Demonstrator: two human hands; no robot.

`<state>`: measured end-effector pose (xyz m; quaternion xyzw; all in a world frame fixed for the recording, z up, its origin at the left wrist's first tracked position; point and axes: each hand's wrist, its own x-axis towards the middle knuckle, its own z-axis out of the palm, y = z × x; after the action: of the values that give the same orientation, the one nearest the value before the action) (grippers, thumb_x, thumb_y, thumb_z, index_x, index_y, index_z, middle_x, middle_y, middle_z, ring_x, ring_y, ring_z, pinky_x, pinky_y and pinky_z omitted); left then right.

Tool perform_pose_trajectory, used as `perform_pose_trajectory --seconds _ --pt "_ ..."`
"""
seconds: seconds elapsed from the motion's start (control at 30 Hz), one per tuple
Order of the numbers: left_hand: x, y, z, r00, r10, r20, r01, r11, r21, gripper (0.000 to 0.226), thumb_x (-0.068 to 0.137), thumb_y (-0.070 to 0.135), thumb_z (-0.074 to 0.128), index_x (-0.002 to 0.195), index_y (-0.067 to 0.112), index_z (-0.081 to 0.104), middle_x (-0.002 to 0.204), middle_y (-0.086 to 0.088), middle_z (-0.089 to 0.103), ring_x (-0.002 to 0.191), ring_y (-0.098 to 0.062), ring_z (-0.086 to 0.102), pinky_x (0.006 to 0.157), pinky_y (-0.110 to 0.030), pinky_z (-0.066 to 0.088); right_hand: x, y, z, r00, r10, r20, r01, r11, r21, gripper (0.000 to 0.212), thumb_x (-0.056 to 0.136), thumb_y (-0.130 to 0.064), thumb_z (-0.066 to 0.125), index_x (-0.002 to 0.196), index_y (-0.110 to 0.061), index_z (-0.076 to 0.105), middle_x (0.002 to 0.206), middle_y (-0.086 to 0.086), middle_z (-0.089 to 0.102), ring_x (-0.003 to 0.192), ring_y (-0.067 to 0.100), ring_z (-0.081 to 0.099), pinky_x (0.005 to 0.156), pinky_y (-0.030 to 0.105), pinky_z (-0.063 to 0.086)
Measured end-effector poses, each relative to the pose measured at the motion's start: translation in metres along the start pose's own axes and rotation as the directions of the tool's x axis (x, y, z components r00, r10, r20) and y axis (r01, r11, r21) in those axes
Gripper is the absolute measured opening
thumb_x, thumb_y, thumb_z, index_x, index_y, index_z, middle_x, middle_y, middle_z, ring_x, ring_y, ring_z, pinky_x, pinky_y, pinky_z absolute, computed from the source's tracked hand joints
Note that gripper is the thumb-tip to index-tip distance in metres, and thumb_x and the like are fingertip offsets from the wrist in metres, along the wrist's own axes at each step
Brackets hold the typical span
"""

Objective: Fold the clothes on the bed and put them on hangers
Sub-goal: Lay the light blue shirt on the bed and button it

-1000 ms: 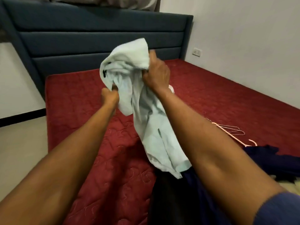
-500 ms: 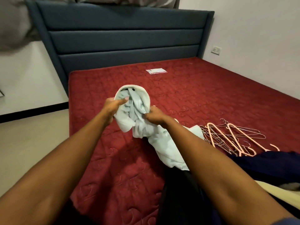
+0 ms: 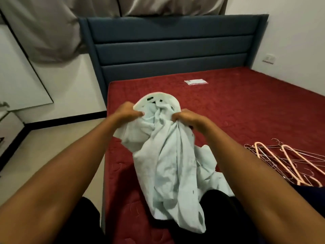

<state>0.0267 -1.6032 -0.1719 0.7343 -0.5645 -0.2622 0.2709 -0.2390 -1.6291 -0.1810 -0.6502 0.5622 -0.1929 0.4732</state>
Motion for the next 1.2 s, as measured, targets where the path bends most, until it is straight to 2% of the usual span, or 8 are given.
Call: perform_pose_trajectory --seconds 0.2,0.47,0.63,0.73,0.83,0.97,1.07,1.2 --pt "0.026 -0.078 0.042 0.980 0.068 -0.184 -0.009 0.952 0.306 0.023 0.083 0.034 0.073 0.099 0.018 0.070 0.096 -0.009 0.070 0.090 -0.033 0.066 0.068 -0.035 0.047 0.041 0.060 0.012 0.943 -0.084 -0.321 -0.014 0.957 -0.291 0.017 0.077 -0.027 0.070 0.083 -0.012 0.065 0.088 0.009 0.070 0.083 0.030 0.066 0.069 0.038 0.051" --pt "0.065 -0.131 0.096 0.995 0.087 -0.058 -0.073 0.974 0.215 0.023 0.091 0.023 0.069 0.109 0.009 0.071 0.102 -0.013 0.073 0.095 -0.034 0.066 0.071 -0.029 0.038 0.093 0.069 0.023 0.998 0.025 0.054 -0.021 0.997 -0.074 0.027 0.084 -0.032 0.078 0.084 -0.008 0.066 0.079 0.004 0.063 0.068 0.018 0.059 0.064 0.032 0.045" --pt "0.074 -0.158 0.104 0.978 -0.083 0.189 0.016 0.942 0.336 0.015 0.087 0.025 0.070 0.089 0.010 0.072 0.090 -0.011 0.071 0.086 -0.031 0.066 0.066 -0.031 0.042 0.118 0.072 0.002 0.955 -0.036 -0.295 -0.081 0.925 -0.372 0.020 0.082 -0.027 0.071 0.098 -0.015 0.068 0.097 0.010 0.071 0.091 0.033 0.068 0.069 0.037 0.050" --pt "0.086 -0.145 0.097 0.998 -0.069 -0.014 0.070 0.980 0.187 0.011 0.085 0.020 0.063 0.081 0.012 0.070 0.083 -0.011 0.071 0.078 -0.031 0.068 0.063 -0.035 0.050 0.117 0.068 -0.016 0.776 -0.142 -0.615 -0.162 0.896 -0.412 0.026 0.085 -0.021 0.066 0.110 -0.016 0.060 0.107 0.015 0.069 0.102 0.039 0.066 0.076 0.038 0.045" --pt "0.087 -0.097 0.075 0.879 -0.158 -0.450 0.004 0.946 -0.324 0.014 0.090 0.022 0.064 0.089 0.011 0.073 0.082 -0.006 0.071 0.072 -0.023 0.066 0.059 -0.031 0.050 0.111 0.064 -0.028 0.600 -0.296 -0.743 -0.090 0.898 -0.430 0.037 0.081 -0.015 0.072 0.111 -0.018 0.051 0.100 0.011 0.070 0.093 0.037 0.068 0.074 0.039 0.045" --pt "0.080 -0.042 0.060 0.834 -0.400 -0.379 -0.088 0.582 -0.808 0.026 0.094 0.038 0.068 0.095 0.013 0.072 0.091 -0.003 0.072 0.077 -0.015 0.067 0.066 -0.028 0.055 0.104 0.055 -0.027 0.822 -0.089 -0.563 0.000 0.988 -0.157 0.037 0.085 -0.040 0.077 0.107 -0.012 0.066 0.100 0.012 0.074 0.087 0.030 0.070 0.065 0.034 0.044" --pt "0.058 -0.034 0.072 0.910 -0.384 -0.157 0.157 0.668 -0.727 0.030 0.095 0.035 0.068 0.109 0.009 0.070 0.098 -0.007 0.072 0.083 -0.023 0.069 0.068 -0.035 0.058 0.092 0.047 -0.016 0.951 0.212 -0.227 -0.147 0.951 0.273 0.041 0.091 -0.049 0.070 0.106 -0.010 0.065 0.093 0.010 0.073 0.076 0.025 0.069 0.059 0.030 0.048" --pt "0.031 -0.033 0.054 0.930 -0.348 0.121 0.362 0.800 -0.479 0.021 0.093 0.017 0.065 0.107 0.003 0.066 0.087 -0.012 0.070 0.069 -0.025 0.066 0.058 -0.030 0.053 0.077 0.048 -0.023 0.973 0.215 0.083 -0.224 0.968 0.116 0.027 0.076 -0.044 0.066 0.077 -0.017 0.061 0.062 0.005 0.059 0.049 0.019 0.044 0.053 0.028 0.028"
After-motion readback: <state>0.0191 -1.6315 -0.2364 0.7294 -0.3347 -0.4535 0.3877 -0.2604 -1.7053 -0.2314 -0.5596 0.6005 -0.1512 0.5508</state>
